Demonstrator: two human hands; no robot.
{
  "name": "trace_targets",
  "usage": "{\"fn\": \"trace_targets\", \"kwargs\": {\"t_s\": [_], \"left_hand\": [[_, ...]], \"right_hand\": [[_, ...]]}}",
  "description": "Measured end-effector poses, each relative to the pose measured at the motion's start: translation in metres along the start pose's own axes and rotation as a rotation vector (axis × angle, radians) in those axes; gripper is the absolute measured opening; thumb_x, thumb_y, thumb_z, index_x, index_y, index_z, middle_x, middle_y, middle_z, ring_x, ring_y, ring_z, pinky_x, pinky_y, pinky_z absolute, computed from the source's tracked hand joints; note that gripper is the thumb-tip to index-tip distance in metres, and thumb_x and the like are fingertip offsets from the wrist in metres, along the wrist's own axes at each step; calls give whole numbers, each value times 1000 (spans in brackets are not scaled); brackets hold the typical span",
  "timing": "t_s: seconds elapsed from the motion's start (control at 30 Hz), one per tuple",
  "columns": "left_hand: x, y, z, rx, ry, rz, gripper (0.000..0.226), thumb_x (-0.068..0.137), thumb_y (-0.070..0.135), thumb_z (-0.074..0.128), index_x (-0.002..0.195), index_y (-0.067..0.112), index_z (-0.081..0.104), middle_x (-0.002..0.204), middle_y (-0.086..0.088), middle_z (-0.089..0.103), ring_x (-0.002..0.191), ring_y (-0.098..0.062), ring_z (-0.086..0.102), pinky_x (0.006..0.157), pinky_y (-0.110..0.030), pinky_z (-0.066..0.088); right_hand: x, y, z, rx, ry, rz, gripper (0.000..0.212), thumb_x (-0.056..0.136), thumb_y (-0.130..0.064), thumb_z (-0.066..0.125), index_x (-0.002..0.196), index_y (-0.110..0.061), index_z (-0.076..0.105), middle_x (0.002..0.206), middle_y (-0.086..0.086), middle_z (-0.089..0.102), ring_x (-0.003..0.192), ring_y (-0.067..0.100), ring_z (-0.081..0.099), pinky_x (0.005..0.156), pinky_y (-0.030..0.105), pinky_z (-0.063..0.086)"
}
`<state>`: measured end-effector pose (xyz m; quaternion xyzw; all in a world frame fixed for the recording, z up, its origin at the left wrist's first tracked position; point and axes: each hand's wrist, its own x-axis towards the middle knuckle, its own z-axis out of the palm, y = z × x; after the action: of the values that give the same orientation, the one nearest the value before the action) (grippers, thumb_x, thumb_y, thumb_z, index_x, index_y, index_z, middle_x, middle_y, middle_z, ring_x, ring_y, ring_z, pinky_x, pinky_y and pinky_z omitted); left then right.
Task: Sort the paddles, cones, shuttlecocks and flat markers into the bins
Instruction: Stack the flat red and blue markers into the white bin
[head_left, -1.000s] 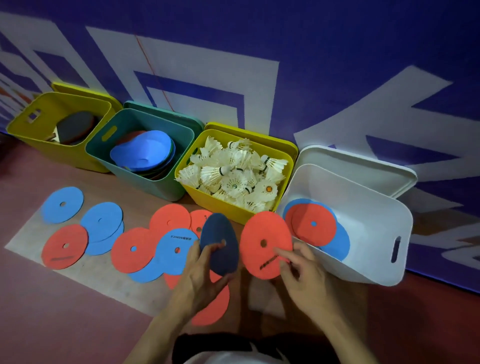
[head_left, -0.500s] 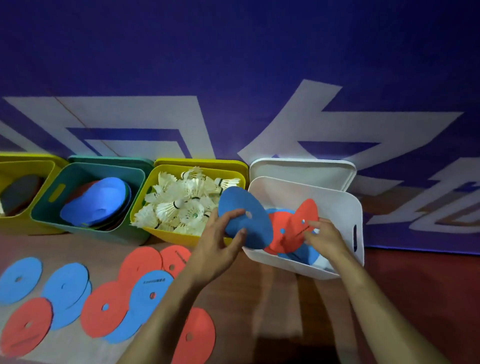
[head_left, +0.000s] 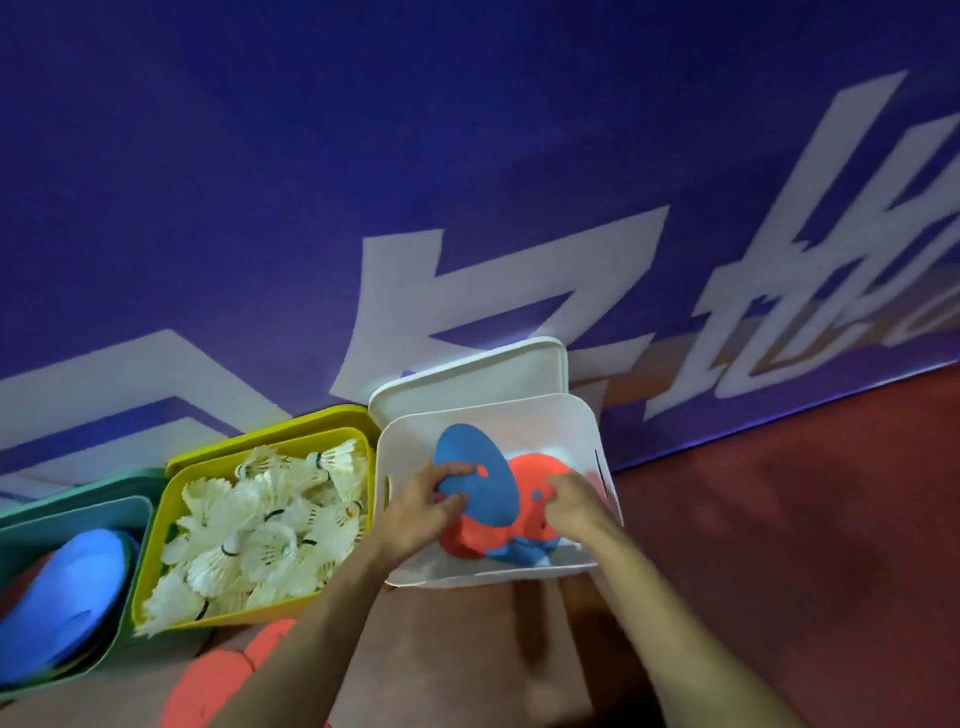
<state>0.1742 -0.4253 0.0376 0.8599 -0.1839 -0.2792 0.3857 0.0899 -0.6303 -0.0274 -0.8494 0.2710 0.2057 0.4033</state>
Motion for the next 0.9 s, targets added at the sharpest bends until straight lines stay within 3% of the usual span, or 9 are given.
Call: {"fn": "trace_targets", "kwargs": {"t_s": [0.07,0.13,0.2,0.3,0.43,0.53,0.6,0.7,0.9], "left_hand": [[19,6,14,-66,-45,-18,34,88,8,62,109,32,71,109,18,71,81,-4,62,75,-13,49],[36,5,30,-73,-83,-79,34,89,0,61,110,24,72,110,7,72,71,-2,62,72,-16,50],[51,0,45,7,-180,-145,29,91,4,63,115,19,69,107,1,69,64,-4,58,65,-19,50],[59,-2,53,168,-345,-139,30,97,14,60,126,14,62,116,-7,63,73,-11,57,62,-16,48],[37,3,26,243,-189,-66,36,97,25,60,132,17,61,126,-6,61,104,-21,61,93,-19,43],[-26,-2,-14,181,-89,51,36,96,22,63,131,16,62,123,-5,58,107,-17,61,99,-22,44],[-89,-20,-41,74,-2,73,31,96,23,63,128,21,63,121,3,57,104,-7,61,91,-14,46],[-188,-68,-67,-53,134,-54,24,97,26,62,121,26,66,117,9,60,103,-5,64,84,-18,51],[-342,-197,-33,-252,434,-491,19,89,37,64,107,42,67,114,9,67,90,-1,65,81,-18,51]], "right_hand": [[-21,-3,-9,59,19,-35,19,89,-6,50,73,-9,61,75,11,62,76,29,59,65,34,42],[-35,3,-9,92,69,-63,22,91,-11,48,92,-5,69,93,14,70,93,32,65,79,36,51],[-47,11,-9,176,119,-75,31,94,-15,49,116,-13,71,119,4,71,111,23,65,96,31,49],[-59,18,-9,260,163,-77,37,94,-12,50,128,-18,66,127,-3,66,110,12,64,95,21,46],[-59,21,0,304,164,-108,31,94,-12,52,116,-23,71,121,-8,69,107,8,65,98,26,49],[-68,0,15,549,88,-134,28,98,-5,52,99,-24,72,109,-4,74,98,15,72,91,32,56],[-82,-20,30,705,-67,-146,25,101,-3,48,104,-13,71,107,4,75,93,17,73,84,31,57],[-98,-40,70,703,-304,-187,25,102,-3,45,110,-7,69,106,7,76,93,17,69,82,28,57],[-104,-77,145,504,-277,-336,26,101,0,45,103,-6,70,96,11,76,91,22,73,77,24,57]]}}
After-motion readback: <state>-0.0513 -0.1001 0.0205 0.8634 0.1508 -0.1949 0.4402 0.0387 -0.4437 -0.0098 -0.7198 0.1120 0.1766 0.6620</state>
